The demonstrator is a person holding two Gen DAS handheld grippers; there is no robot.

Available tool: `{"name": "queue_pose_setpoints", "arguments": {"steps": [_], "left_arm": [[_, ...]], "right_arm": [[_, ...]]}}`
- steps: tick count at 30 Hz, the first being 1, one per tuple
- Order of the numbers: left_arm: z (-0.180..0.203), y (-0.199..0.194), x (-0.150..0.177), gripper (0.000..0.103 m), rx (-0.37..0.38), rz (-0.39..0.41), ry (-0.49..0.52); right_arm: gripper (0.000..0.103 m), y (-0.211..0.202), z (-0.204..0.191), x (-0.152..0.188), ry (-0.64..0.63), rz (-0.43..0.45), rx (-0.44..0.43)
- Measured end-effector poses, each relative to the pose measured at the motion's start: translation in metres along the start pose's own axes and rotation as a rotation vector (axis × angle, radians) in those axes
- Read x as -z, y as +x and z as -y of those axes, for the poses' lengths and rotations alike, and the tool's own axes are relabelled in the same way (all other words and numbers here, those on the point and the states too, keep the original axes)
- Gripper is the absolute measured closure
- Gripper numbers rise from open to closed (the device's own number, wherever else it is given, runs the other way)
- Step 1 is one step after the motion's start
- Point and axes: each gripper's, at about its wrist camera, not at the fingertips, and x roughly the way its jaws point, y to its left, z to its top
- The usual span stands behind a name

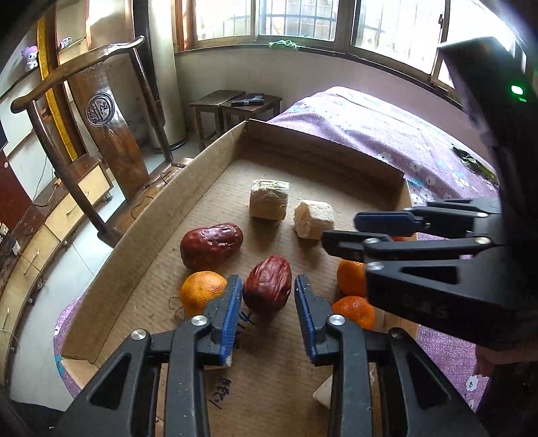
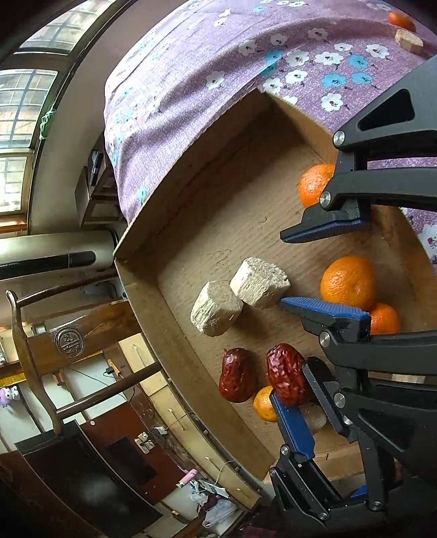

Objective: Organize fruits
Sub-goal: 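Lower the date and yam slice into the box and open both grippers, then move both open grippers back to the last yam slice and tangerine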

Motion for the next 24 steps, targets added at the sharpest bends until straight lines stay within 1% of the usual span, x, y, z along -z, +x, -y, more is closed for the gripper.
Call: {"name": "queue_pose_setpoints", "arguments": {"steps": [1, 2, 4, 5, 7, 8, 10, 11, 13, 16, 20, 23, 24], "left_arm": [[0.001, -0.002, 0.001, 0.058, 0.004, 0.005, -0.001], [0.001, -0.004, 0.002, 0.056, 0.007, 0.011, -0.001], [0.003, -0.009, 0.003, 0.044, 0.005, 0.025, -0.002], [0.004, -0.012, 0.004, 0.041, 0.003, 0.035, -0.002], [0.005, -0.021, 0.006, 0.030, -0.006, 0.070, -0.007], [0.005, -0.026, 0.008, 0.029, -0.016, 0.088, -0.009], [0.007, -0.034, 0.010, 0.028, -0.030, 0.117, -0.004], [0.008, -0.038, 0.012, 0.027, -0.037, 0.133, -0.001], [0.011, -0.047, 0.015, 0.022, -0.047, 0.162, 0.003], [0.016, -0.059, 0.019, 0.020, -0.045, 0.196, 0.007], [0.024, -0.073, 0.022, 0.019, -0.026, 0.226, 0.016], [0.031, -0.083, 0.025, 0.019, -0.017, 0.244, 0.027], [0.033, -0.086, 0.026, 0.019, -0.016, 0.249, 0.031]], "right_arm": [[0.056, -0.007, 0.001, 0.003, 0.003, 0.012, 0.004], [0.053, -0.016, 0.002, 0.006, 0.011, 0.032, 0.011], [0.039, -0.031, 0.005, 0.012, 0.022, 0.066, 0.025], [0.037, -0.040, 0.005, 0.017, 0.028, 0.085, 0.036], [0.028, -0.059, 0.006, 0.026, 0.038, 0.123, 0.054], [0.026, -0.068, 0.007, 0.030, 0.044, 0.143, 0.060], [0.016, -0.084, 0.006, 0.040, 0.057, 0.169, 0.075], [0.014, -0.092, 0.006, 0.045, 0.064, 0.186, 0.080], [0.009, -0.108, 0.006, 0.055, 0.075, 0.225, 0.080], [0.007, -0.127, 0.004, 0.070, 0.094, 0.257, 0.065], [0.002, -0.151, 0.005, 0.090, 0.126, 0.312, 0.079], [0.002, -0.164, 0.010, 0.102, 0.159, 0.348, 0.044], [0.002, -0.167, 0.010, 0.104, 0.169, 0.358, 0.048]]}}
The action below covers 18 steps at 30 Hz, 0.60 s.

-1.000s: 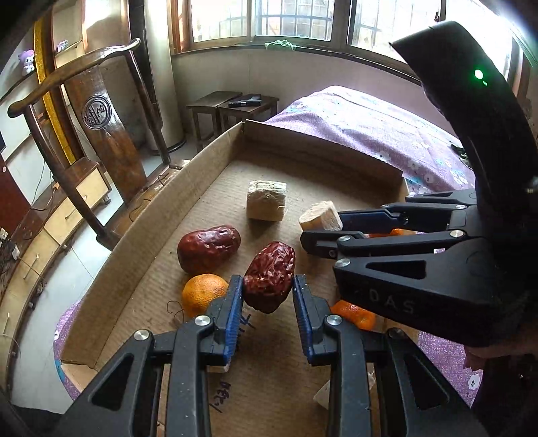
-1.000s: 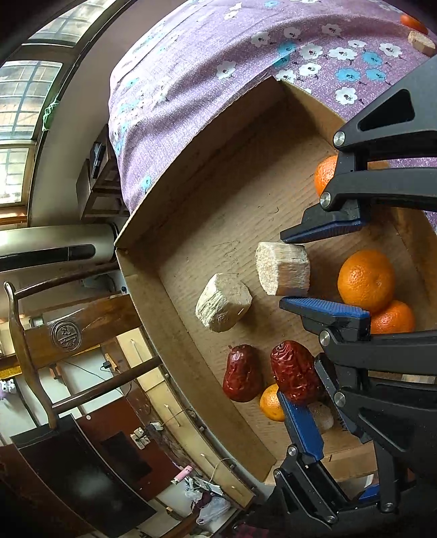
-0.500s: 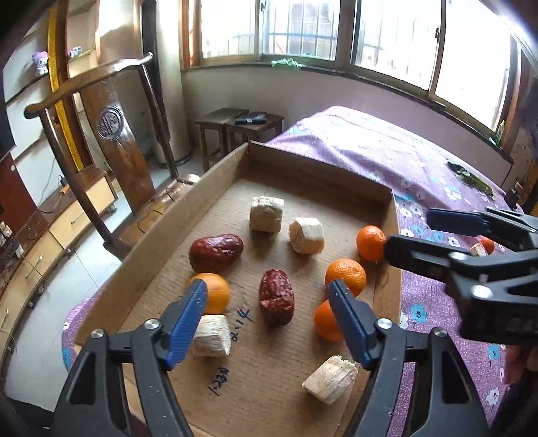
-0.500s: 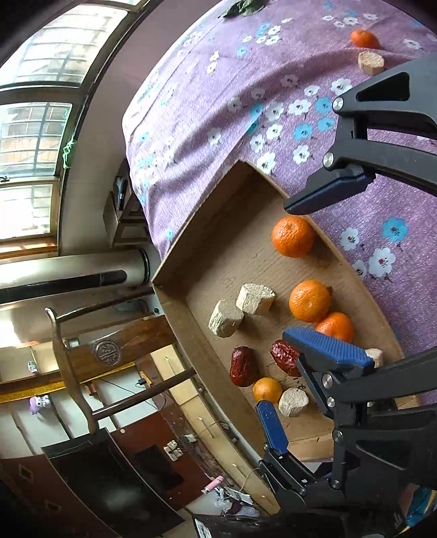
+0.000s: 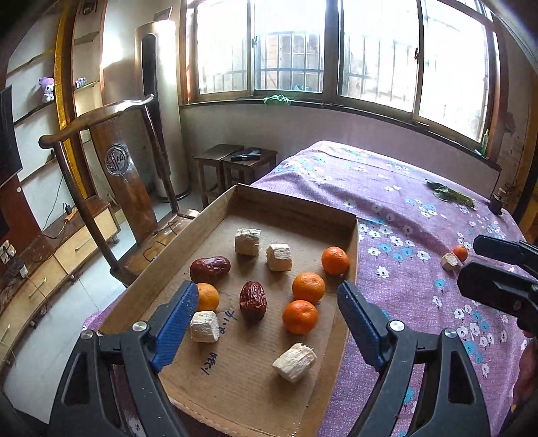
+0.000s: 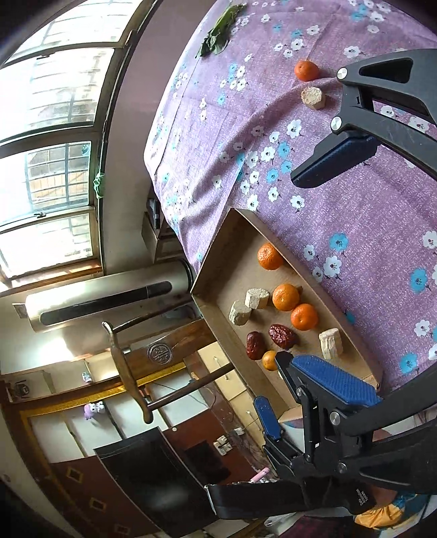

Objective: Organize fruits
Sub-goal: 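Move both open grippers back to the last yam slice and tangerine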

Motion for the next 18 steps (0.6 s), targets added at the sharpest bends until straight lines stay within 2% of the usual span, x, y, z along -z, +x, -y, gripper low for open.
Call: {"name": "queue_pose_setpoints", "arguments": {"steps": [3, 6, 9, 12, 16, 18], "left_arm": [[0.001, -0.007, 0.001, 0.019, 0.004, 0.012, -0.003], [0.004, -0.010, 0.001, 0.019, 0.019, 0.023, -0.007], [0.009, -0.016, 0.000, 0.019, 0.050, 0.044, -0.009], [0.017, -0.015, 0.001, 0.017, 0.079, 0.042, 0.006], [0.026, -0.008, 0.000, 0.014, 0.142, 0.030, -0.003], [0.033, -0.004, -0.002, 0.014, 0.166, 0.018, 0.003]], "right_arm": [[0.002, -0.017, 0.000, 0.003, -0.005, 0.056, 0.020], [0.000, -0.033, 0.000, 0.008, -0.005, 0.094, 0.006], [0.000, -0.038, 0.001, 0.014, 0.000, 0.056, -0.019], [0.000, -0.046, 0.006, 0.024, -0.003, 0.062, 0.048], [0.000, -0.052, 0.031, 0.039, 0.076, 0.027, 0.097], [0.000, -0.054, 0.047, 0.048, 0.104, 0.004, 0.170]]}}
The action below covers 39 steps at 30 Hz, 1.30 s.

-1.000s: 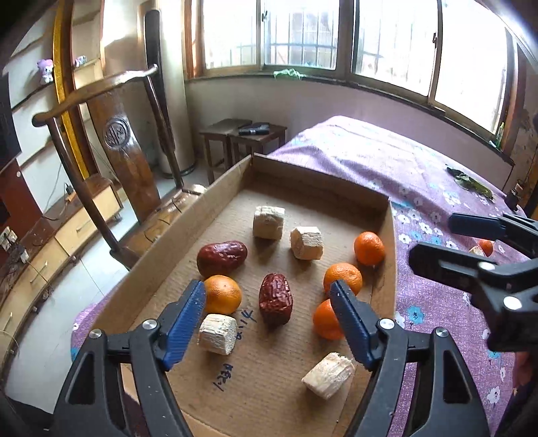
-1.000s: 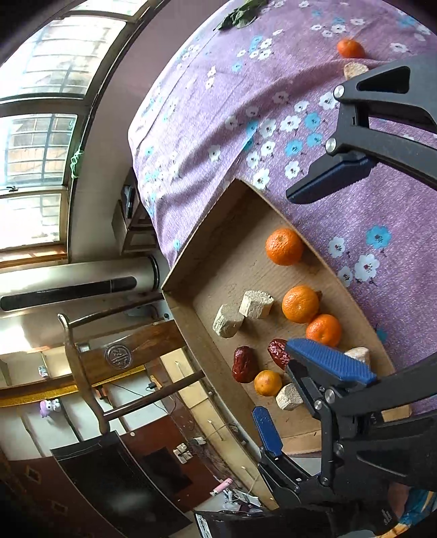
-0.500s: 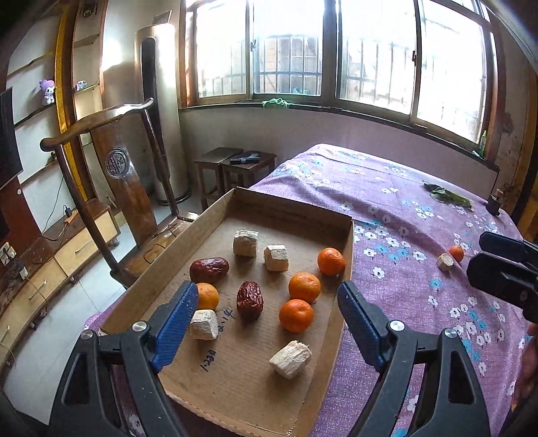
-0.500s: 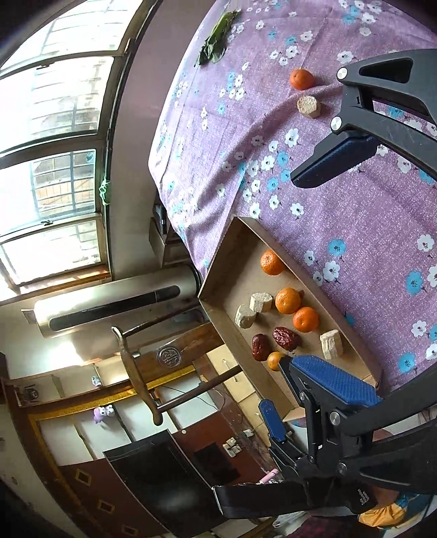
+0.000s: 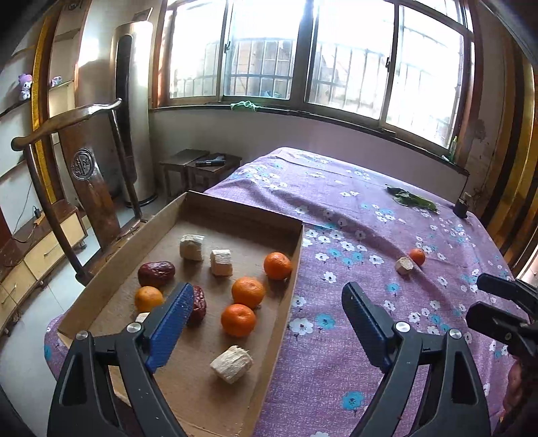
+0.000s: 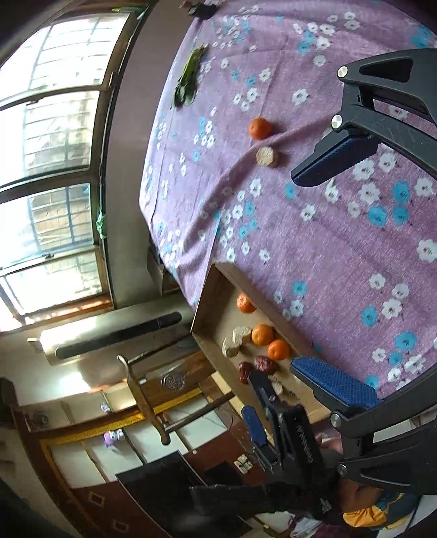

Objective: Organize fruits
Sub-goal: 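Move both open grippers back to the last yam slice and tangerine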

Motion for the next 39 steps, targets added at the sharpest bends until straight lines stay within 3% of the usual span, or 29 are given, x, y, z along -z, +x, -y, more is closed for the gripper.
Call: {"name": "queue_pose_setpoints", "arguments": {"steps": [9, 18, 28, 39], "left_arm": [[0.047, 0.026, -0.007, 0.013, 0.095, -0.067, 0.060], [0.104, 0.064, -0.008, 0.013, 0.158, -0.156, 0.129], [0.151, 0.102, -0.010, 0.013, 0.149, -0.211, 0.192], [0.178, 0.148, -0.012, 0.013, 0.184, -0.277, 0.275]], "right_arm": [[0.000, -0.001, 0.047, 0.013, 0.052, -0.045, 0.151], [0.001, -0.003, 0.071, -0.001, 0.030, -0.077, 0.209], [0.001, -0.001, 0.103, -0.017, 0.003, -0.110, 0.243], [0.004, 0.022, 0.134, -0.024, 0.012, -0.164, 0.206]]}}
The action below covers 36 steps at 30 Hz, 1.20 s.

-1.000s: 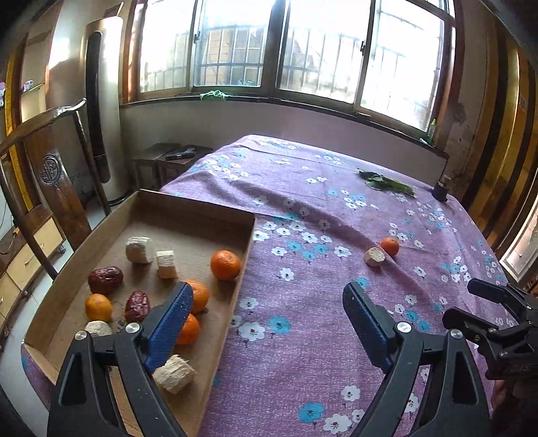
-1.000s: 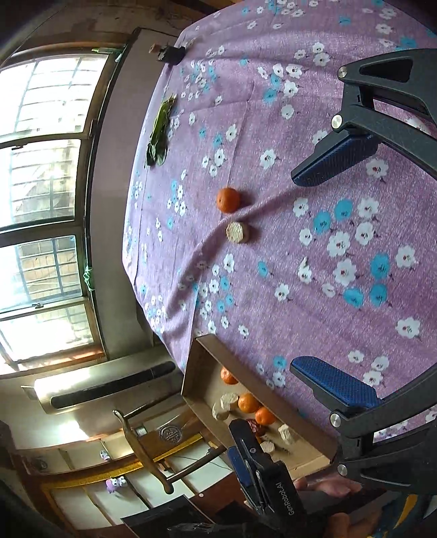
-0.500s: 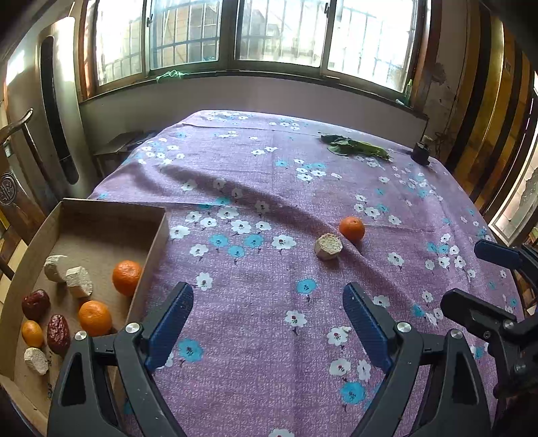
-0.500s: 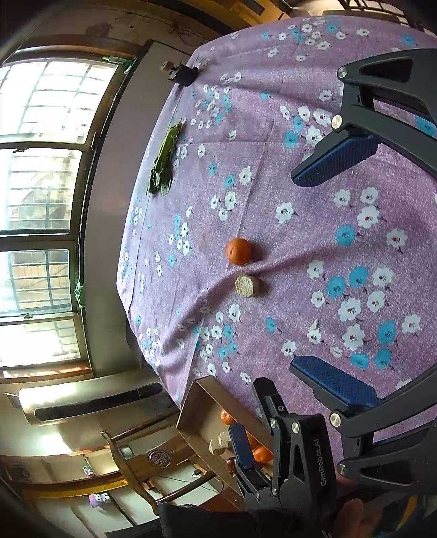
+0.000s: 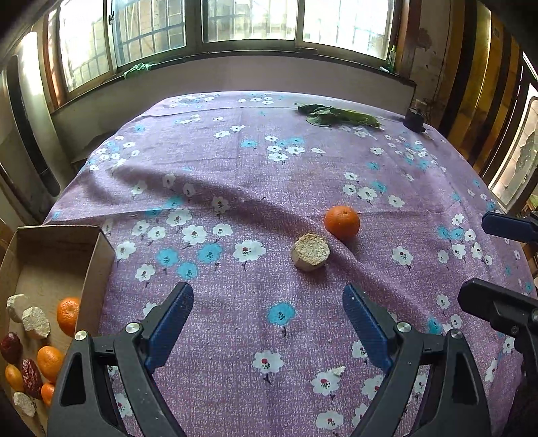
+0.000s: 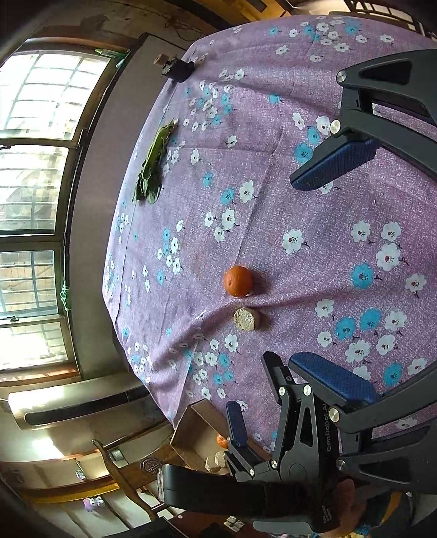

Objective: Organize fruits
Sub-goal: 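Move both open grippers back to the last yam slice and tangerine, then grasp the round yam slice with the left gripper while the right grasps the tangerine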

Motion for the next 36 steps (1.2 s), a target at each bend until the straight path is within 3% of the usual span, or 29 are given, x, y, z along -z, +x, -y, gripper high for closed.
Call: {"name": "queue_pose_setpoints", "arguments": {"steps": [8, 15, 20, 22, 23, 26, 36], "left_arm": [[0.003, 0.031, -0.010, 0.013, 0.000, -0.042, 0.016], [0.013, 0.046, -0.016, 0.015, 0.013, -0.038, 0.046], [0.015, 0.052, -0.018, 0.046, 0.031, -0.038, 0.053], [0.015, 0.049, -0.019, 0.068, 0.030, -0.027, 0.061], [0.014, 0.048, -0.020, 0.073, 0.015, -0.025, 0.062], [0.006, 0.046, -0.020, 0.073, 0.036, -0.040, 0.024], [-0.008, 0.023, -0.011, 0.073, -0.016, -0.021, -0.019]], "right_arm": [[0.005, 0.012, 0.017, -0.007, 0.011, -0.018, -0.008], [0.015, 0.027, 0.025, -0.007, 0.019, -0.045, -0.027], [0.019, 0.041, 0.024, -0.013, 0.014, -0.060, -0.045], [0.022, 0.048, 0.023, -0.017, 0.008, -0.066, -0.052], [0.024, 0.052, 0.022, -0.020, 0.006, -0.069, -0.049], [0.030, 0.066, 0.020, -0.028, 0.011, -0.078, -0.062], [0.049, 0.118, 0.006, -0.040, -0.008, -0.121, -0.104]]}}
